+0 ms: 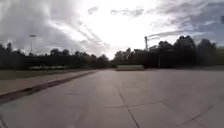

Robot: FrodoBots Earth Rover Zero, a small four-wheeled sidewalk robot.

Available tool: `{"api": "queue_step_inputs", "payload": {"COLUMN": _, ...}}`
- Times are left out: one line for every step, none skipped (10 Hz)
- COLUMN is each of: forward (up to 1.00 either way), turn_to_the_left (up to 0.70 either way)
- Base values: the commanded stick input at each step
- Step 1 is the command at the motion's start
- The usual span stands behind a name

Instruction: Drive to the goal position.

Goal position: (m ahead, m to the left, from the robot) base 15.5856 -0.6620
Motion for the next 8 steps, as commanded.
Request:
{"api": "queue_step_inputs", "payload": {"forward": 0.7, "turn_to_the_left": 0.0}}
{"api": "queue_step_inputs", "payload": {"forward": 0.7, "turn_to_the_left": 0.0}}
{"api": "queue_step_inputs", "payload": {"forward": 0.7, "turn_to_the_left": 0.0}}
{"api": "queue_step_inputs", "payload": {"forward": 0.7, "turn_to_the_left": 0.0}}
{"api": "queue_step_inputs", "payload": {"forward": 0.7, "turn_to_the_left": 0.0}}
{"api": "queue_step_inputs", "payload": {"forward": 0.7, "turn_to_the_left": 0.0}}
{"api": "queue_step_inputs", "payload": {"forward": 0.7, "turn_to_the_left": 0.0}}
{"api": "queue_step_inputs", "payload": {"forward": 0.7, "turn_to_the_left": 0.0}}
